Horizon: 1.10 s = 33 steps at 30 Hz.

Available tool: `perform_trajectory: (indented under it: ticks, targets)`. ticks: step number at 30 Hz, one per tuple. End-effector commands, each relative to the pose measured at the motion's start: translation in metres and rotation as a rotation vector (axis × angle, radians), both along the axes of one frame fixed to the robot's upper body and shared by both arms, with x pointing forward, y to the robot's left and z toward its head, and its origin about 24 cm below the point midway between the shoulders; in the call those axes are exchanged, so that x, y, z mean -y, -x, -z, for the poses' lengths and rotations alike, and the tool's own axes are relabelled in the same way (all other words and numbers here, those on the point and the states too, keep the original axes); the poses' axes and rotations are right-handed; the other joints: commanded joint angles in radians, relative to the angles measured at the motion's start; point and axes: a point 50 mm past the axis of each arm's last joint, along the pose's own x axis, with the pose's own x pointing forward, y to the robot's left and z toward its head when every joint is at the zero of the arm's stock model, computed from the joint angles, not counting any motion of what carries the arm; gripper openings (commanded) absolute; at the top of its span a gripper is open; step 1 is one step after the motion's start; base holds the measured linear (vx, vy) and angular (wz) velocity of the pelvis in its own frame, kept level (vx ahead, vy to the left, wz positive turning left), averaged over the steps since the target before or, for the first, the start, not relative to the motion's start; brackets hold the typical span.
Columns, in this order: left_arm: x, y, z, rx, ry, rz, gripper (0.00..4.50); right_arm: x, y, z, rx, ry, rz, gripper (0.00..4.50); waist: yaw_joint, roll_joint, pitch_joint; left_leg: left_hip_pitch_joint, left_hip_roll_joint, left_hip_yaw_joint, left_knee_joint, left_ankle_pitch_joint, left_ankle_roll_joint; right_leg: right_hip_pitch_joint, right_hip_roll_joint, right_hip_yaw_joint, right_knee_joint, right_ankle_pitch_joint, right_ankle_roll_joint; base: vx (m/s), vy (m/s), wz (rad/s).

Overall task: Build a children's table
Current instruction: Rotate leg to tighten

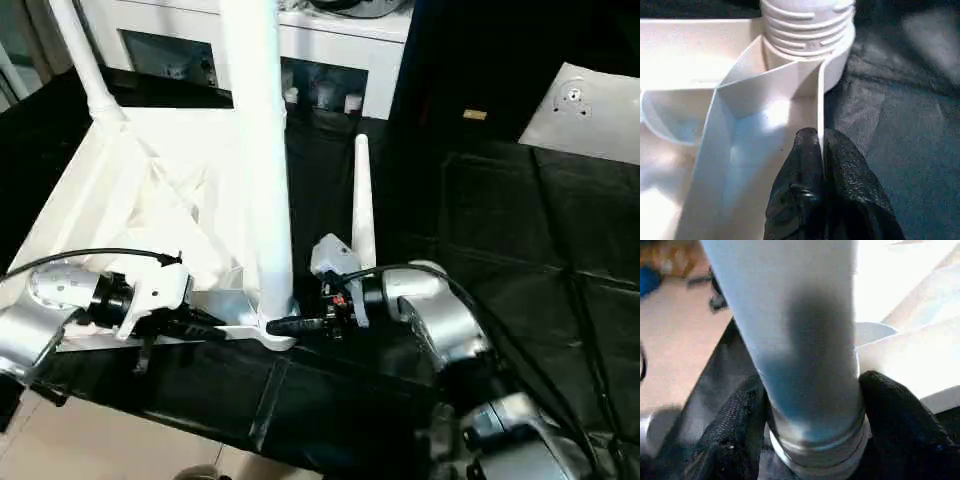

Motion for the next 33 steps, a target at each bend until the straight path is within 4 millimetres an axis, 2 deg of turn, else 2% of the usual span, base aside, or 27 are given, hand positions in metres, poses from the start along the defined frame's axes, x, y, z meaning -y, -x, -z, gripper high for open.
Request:
perform_trajectory:
  ticks: [1,2,4,6,7,9,10,12,13,15,17,18,20,21,22,26,29,31,33]
  targets:
    - [0.011,-0.002,0.004,0.010,0.028,-0.068,0.00,-0.016,0.010,0.008,-0.048,-0.015,-0.016,2.58,-0.007,0.013,-0.054,-0.018,0.052,-0.003,-0.070,-0.023,0.068,0.069,-0.102,0.086,-0.063,-0.241,-0.128,0.000,0.000,0.00]
    - [0.015,-0.004,0.002,0.017,0.062,-0.132,0.00,-0.021,0.011,0.012,-0.067,-0.029,0.055,2.57,-0.008,0.016,-0.051,-0.018,0.047,-0.002,-0.071,-0.040,0.065,0.069,-0.102,0.085,-0.069,-0.272,-0.118,0.000,0.000,0.00]
    - [0.021,-0.005,0.001,0.021,0.096,-0.196,0.00,-0.027,0.013,0.015,-0.087,-0.046,0.123,2.56,-0.014,0.012,-0.046,-0.015,0.041,0.000,-0.075,-0.084,0.043,0.071,-0.102,0.082,-0.087,-0.388,-0.073,0.000,0.000,0.00]
    - [0.039,-0.008,-0.003,0.036,0.167,-0.344,0.00,-0.045,0.014,0.020,-0.132,-0.092,0.281,2.51,-0.021,0.016,-0.040,-0.012,0.040,-0.002,-0.076,-0.109,0.030,0.064,-0.099,0.076,-0.100,-0.453,-0.048,0.000,0.000,0.00]
    - [0.044,-0.008,-0.004,0.037,0.180,-0.381,0.00,-0.050,0.015,0.020,-0.143,-0.100,0.314,2.51,-0.033,0.014,-0.038,-0.021,0.038,-0.005,-0.078,-0.123,0.021,0.070,-0.098,0.070,-0.102,-0.483,-0.030,0.000,0.000,0.00]
    - [0.055,-0.010,-0.006,0.039,0.207,-0.459,0.00,-0.058,0.014,0.021,-0.167,-0.109,0.402,2.51,-0.047,0.015,-0.039,-0.018,0.032,-0.006,-0.076,-0.125,0.022,0.070,-0.097,0.066,-0.110,-0.494,-0.010,0.000,0.000,0.00]
    - [0.062,-0.012,-0.007,0.047,0.221,-0.512,0.00,-0.064,0.011,0.023,-0.185,-0.109,0.467,2.51,-0.056,0.013,-0.036,-0.024,0.028,-0.007,-0.075,-0.117,0.034,0.070,-0.093,0.064,-0.113,-0.490,-0.003,0.000,0.000,0.00]
    - [0.074,-0.015,-0.009,0.063,0.235,-0.585,0.00,-0.071,0.009,0.024,-0.201,-0.107,0.551,2.50,-0.067,0.014,-0.035,-0.018,0.025,-0.002,-0.072,-0.110,0.046,0.061,-0.091,0.067,-0.118,-0.491,-0.005,0.000,0.000,0.00]
    - [0.082,-0.018,-0.010,0.080,0.241,-0.627,0.00,-0.076,0.007,0.024,-0.209,-0.102,0.598,2.50,-0.069,0.013,-0.035,-0.021,0.022,-0.003,-0.072,-0.096,0.056,0.064,-0.090,0.067,-0.116,-0.481,-0.003,0.000,0.000,0.00]
    - [0.098,-0.023,-0.012,0.111,0.234,-0.676,0.00,-0.086,0.005,0.024,-0.215,-0.090,0.677,2.50,-0.070,0.015,-0.034,-0.023,0.020,-0.004,-0.071,-0.075,0.070,0.062,-0.088,0.068,-0.113,-0.456,-0.004,0.000,0.000,0.00]
    - [0.101,-0.026,-0.013,0.150,0.194,-0.689,0.00,-0.090,0.003,0.023,-0.214,-0.080,0.726,2.50,-0.071,0.021,-0.033,-0.024,0.021,-0.004,-0.072,-0.067,0.078,0.059,-0.088,0.070,-0.111,-0.436,-0.007,0.000,0.000,0.00]
    - [0.101,-0.027,-0.013,0.161,0.182,-0.688,0.00,-0.091,0.003,0.023,-0.212,-0.077,0.738,2.50,-0.071,0.020,-0.036,-0.026,0.020,-0.005,-0.072,-0.060,0.085,0.063,-0.088,0.072,-0.107,-0.412,-0.005,0.000,0.000,0.00]
    - [0.096,-0.028,-0.015,0.181,0.153,-0.656,0.00,-0.087,0.002,0.021,-0.201,-0.097,0.757,2.50,-0.069,0.022,-0.037,-0.026,0.022,-0.005,-0.072,-0.047,0.096,0.062,-0.088,0.074,-0.103,-0.370,-0.009,0.000,0.000,0.00]
    - [0.094,-0.028,-0.015,0.185,0.142,-0.640,0.00,-0.085,0.001,0.020,-0.198,-0.106,0.765,3.06,-0.067,0.024,-0.039,-0.028,0.024,-0.008,-0.073,-0.035,0.099,0.065,-0.088,0.074,-0.096,-0.337,-0.016,0.000,0.000,0.00]
    - [0.091,-0.028,-0.015,0.185,0.132,-0.633,0.00,-0.081,0.000,0.020,-0.190,-0.108,0.785,3.20,-0.068,0.026,-0.040,-0.029,0.027,-0.009,-0.074,-0.025,0.103,0.066,-0.089,0.075,-0.092,-0.310,-0.027,0.000,0.000,0.00]
    - [0.080,-0.026,-0.012,0.179,0.097,-0.605,0.00,-0.064,-0.005,0.021,-0.162,-0.107,0.852,3.56,-0.076,0.030,-0.040,-0.033,0.027,-0.011,-0.075,-0.043,0.097,0.071,-0.091,0.073,-0.093,-0.309,-0.041,0.000,0.000,0.00]
    - [0.074,-0.025,-0.009,0.171,0.079,-0.585,0.00,-0.052,-0.009,0.020,-0.135,-0.113,0.890,3.86,-0.078,0.031,-0.042,-0.027,0.029,-0.009,-0.073,-0.053,0.090,0.068,-0.093,0.076,-0.095,-0.320,-0.053,0.000,0.000,0.00]
    - [0.070,-0.025,-0.008,0.170,0.070,-0.571,0.00,-0.047,-0.011,0.018,-0.119,-0.122,0.901,4.08,-0.075,0.036,-0.046,-0.028,0.032,-0.010,-0.072,-0.035,0.088,0.071,-0.094,0.078,-0.089,-0.287,-0.070,0.000,0.000,0.00]
    - [0.061,-0.023,-0.006,0.163,0.054,-0.534,0.00,-0.033,-0.014,0.012,-0.072,-0.154,0.899,4.13,-0.073,0.039,-0.051,-0.030,0.034,-0.011,-0.070,-0.010,0.096,0.072,-0.095,0.079,-0.079,-0.222,-0.093,0.000,0.000,0.00]
